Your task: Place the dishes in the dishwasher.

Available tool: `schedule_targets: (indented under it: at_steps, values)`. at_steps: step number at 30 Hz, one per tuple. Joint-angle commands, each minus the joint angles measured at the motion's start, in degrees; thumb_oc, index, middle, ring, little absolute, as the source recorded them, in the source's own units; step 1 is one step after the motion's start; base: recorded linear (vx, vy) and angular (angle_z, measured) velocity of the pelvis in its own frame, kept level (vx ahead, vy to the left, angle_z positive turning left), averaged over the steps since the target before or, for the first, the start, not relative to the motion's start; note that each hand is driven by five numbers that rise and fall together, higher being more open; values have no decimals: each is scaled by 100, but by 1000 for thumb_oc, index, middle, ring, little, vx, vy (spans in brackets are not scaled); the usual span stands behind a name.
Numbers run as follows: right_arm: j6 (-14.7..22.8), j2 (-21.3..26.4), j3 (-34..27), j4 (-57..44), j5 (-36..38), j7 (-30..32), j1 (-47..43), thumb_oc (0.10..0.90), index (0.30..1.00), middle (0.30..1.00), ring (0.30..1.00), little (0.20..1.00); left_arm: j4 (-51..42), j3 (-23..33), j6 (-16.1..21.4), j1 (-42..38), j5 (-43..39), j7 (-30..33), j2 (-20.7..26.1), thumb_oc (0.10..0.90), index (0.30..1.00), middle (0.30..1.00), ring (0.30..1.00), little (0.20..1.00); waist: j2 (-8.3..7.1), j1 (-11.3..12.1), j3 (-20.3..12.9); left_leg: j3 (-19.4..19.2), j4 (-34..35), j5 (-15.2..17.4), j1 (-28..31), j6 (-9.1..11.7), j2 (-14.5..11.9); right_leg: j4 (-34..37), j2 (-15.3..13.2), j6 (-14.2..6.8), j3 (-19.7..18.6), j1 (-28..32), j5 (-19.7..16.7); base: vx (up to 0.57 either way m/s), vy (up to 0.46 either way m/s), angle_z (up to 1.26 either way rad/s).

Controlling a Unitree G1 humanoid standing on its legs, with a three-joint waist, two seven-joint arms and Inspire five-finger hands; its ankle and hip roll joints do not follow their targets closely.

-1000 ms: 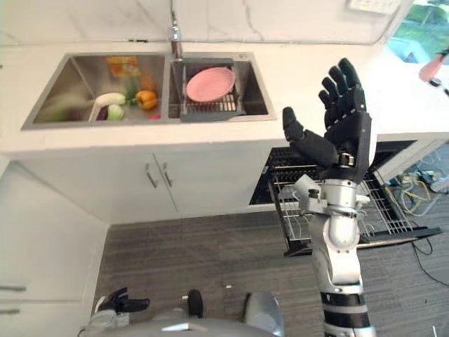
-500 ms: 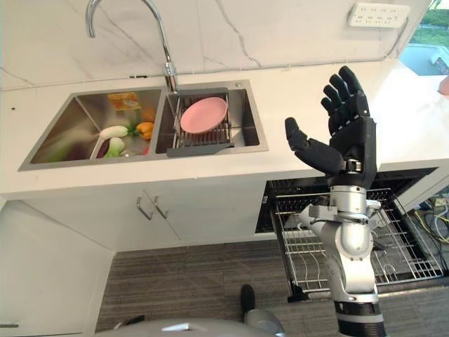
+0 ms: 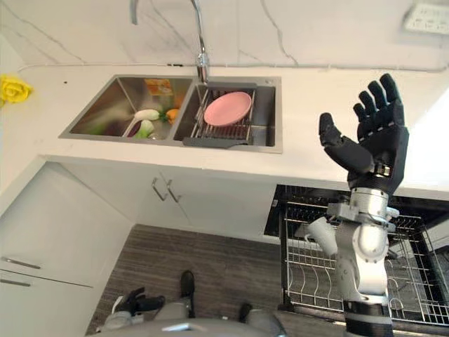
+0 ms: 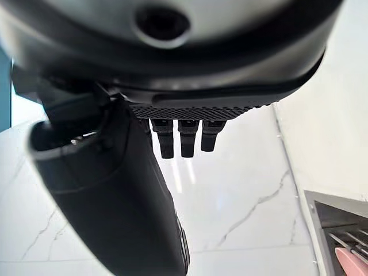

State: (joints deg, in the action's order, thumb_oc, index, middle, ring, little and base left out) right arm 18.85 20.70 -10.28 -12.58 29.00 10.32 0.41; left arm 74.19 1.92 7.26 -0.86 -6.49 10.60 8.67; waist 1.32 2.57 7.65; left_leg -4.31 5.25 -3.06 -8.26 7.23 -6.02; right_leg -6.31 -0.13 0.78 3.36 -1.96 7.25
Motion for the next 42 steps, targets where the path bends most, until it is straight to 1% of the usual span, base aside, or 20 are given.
schedule_targets:
  at_steps: [1, 6, 7, 8, 10, 13, 15, 16, 17, 19, 20, 24, 30, 31, 33, 34, 35, 38, 39, 42]
  values:
    - [585, -9, -256, -802, -322, -23, -383, 800, 900, 900, 900, 900, 497, -238, -194, 304, 353, -1, 203, 800, 900, 900, 900, 900, -274, -86, -244, -26, -90, -278, 279, -246, 284, 1117, -371, -723, 108, 1025, -379, 149, 112, -51]
    - [461, -162, -99, -807, -525, 4, -457, 800, 900, 900, 900, 900, 422, -284, -200, 194, 454, -10, 326, 800, 900, 900, 900, 900, -425, -74, -314, -225, -25, 62, 617, -527, 538, 220, -655, -925, 3, 654, -345, 178, 212, -23]
    - [441, -176, -85, -786, -574, 3, -438, 800, 900, 900, 900, 900, 376, -297, -195, 177, 459, -4, 352, 800, 900, 900, 900, 900, -416, -96, -279, -229, -25, 104, 679, -569, 552, -188, -642, -977, -7, 492, -387, 150, 286, -20]
    - [392, -196, -82, -775, -686, 14, -403, 800, 900, 900, 900, 900, 268, -282, -171, 147, 409, 0, 413, 800, 900, 900, 900, 900, -386, -161, -171, -207, -25, 216, 852, -671, 568, -1258, -636, -1094, -25, -13, -659, 165, 297, -23]
    - [363, -244, -93, -797, -759, -3, -313, 800, 900, 900, 900, 900, 195, -329, -155, 115, 384, 0, 457, 800, 900, 900, 900, 900, -303, -294, -31, -85, -25, 282, 1035, -757, 552, -2209, -567, -1164, -121, -383, -1084, 139, 221, -18]
    - [343, -289, -78, -835, -825, -12, -295, 800, 900, 900, 900, 900, 180, -334, -149, 122, 341, 1, 495, 800, 900, 900, 900, 900, -175, -385, 92, 2, -25, 368, 1188, -780, 483, -2829, -428, -1120, -75, -852, -999, 112, 130, 30]
    - [343, -278, -90, -868, -849, -18, -246, 800, 900, 900, 900, 900, 186, -303, -141, 121, 303, 27, 510, 800, 900, 900, 900, 900, -187, -477, 112, 60, -25, 456, 1280, -758, 537, -2577, -296, -1054, -85, -1082, -907, 246, 65, -8]
    - [371, -233, -154, -913, -812, -27, -210, 800, 900, 900, 900, 900, 265, -277, -149, 109, 327, 12, 521, 800, 900, 900, 900, 900, -251, -549, 111, 120, -25, 518, 1338, -730, 633, -1808, -105, -936, -55, -1096, -734, 246, 3, -9]
    - [372, -233, -155, -913, -809, -29, -208, 800, 900, 900, 900, 900, 269, -278, -147, 107, 327, 11, 521, 800, 900, 900, 900, 900, -240, -554, 117, 129, -25, 527, 1350, -726, 620, -1776, -94, -931, -43, -1065, -737, 273, -46, 1]
    - [428, -217, -154, -938, -762, -34, -219, 800, 900, 900, 900, 900, 362, -303, -145, 83, 393, -34, 483, 800, 900, 900, 900, 900, -336, -602, 104, 177, -25, 629, 1449, -682, 725, -458, -93, -873, 151, -1019, -896, 232, -105, 19]
    - [401, -174, -113, -970, -768, -25, -218, 800, 900, 900, 900, 900, 384, -319, -149, 147, 508, -75, 458, 800, 900, 900, 900, 900, -358, -542, 23, 135, -25, 658, 1440, -639, 699, -190, -218, -912, 235, -803, -903, 168, -102, 10]
    - [340, 1, -140, -1030, -1008, 32, -77, 800, 900, 900, 900, 900, 429, -268, -151, 300, 553, -93, 379, 800, 900, 900, 900, 900, -358, -483, -220, 40, -25, 707, 1497, -593, 633, 342, -84, -770, -21, -264, -862, 143, -107, 11]
    - [234, 199, 68, -1134, -1026, -151, -24, 800, 900, 900, 900, 900, 349, -411, -133, 266, 679, -53, 303, 800, 900, 900, 900, 900, -333, -467, -269, -67, -299, 686, 1539, -426, 495, 734, -26, -650, -101, 160, -784, 107, -130, -11]
    - [221, 278, 145, -1136, -1165, -168, -52, 800, 900, 900, 900, 900, 281, -479, -98, 208, 707, -31, 290, 800, 900, 900, 900, 900, -394, -490, -187, -155, -824, 750, 1328, -336, 465, 736, -89, -624, -76, 228, -780, 7, -109, -1]
    - [93, 638, 198, -1260, -1829, -216, -34, 800, 900, 900, 900, 900, 94, -571, -25, 24, 656, 58, 246, 800, 900, 900, 900, 900, -512, -451, -1, -132, -1498, 450, 834, -108, 356, 706, -206, -545, -87, 411, -694, 51, -122, 10]
    - [89, 642, 199, -1261, -1844, -205, -37, 800, 900, 900, 900, 900, 94, -575, -26, 21, 654, 61, 239, 800, 900, 900, 900, 900, -510, -452, 6, -130, -1490, 449, 846, -107, 361, 706, -210, -545, -85, 421, -684, 114, -43, 14]
    - [6, 850, 111, -1321, -2344, -125, -11, 800, 900, 900, 900, 900, 2, -705, -19, -42, 691, 46, 215, 800, 900, 900, 900, 900, -526, -389, 18, -201, -1018, 359, 626, -181, 231, 695, -247, -570, -59, 486, -661, 80, -10, 11]
    - [-62, 1070, 251, -1366, -2596, -395, 99, 800, 900, 900, 900, 900, -65, -813, 39, 24, 805, 77, 221, 800, 900, 900, 900, 900, -510, -388, -30, -27, -961, 389, 715, -247, 301, 711, -197, -555, -127, 479, -620, 54, 2, -18]
    - [-151, 1424, 301, -1398, -2892, -610, 160, 800, 900, 900, 900, 900, -82, -849, 39, 23, 911, 17, 215, 800, 900, 900, 900, 900, -478, -442, -126, -29, -644, 382, 879, -262, 327, 778, -184, -568, -125, 466, -645, 62, 28, -27]
    - [-246, 1700, 483, -1486, -3055, -853, 211, 800, 900, 900, 900, 900, -59, -873, 27, 66, 1050, -31, 197, 800, 900, 900, 900, 900, -386, -474, -274, -48, -109, 329, 1199, -312, 387, 979, -165, -625, -167, 488, -718, 87, 91, -2]
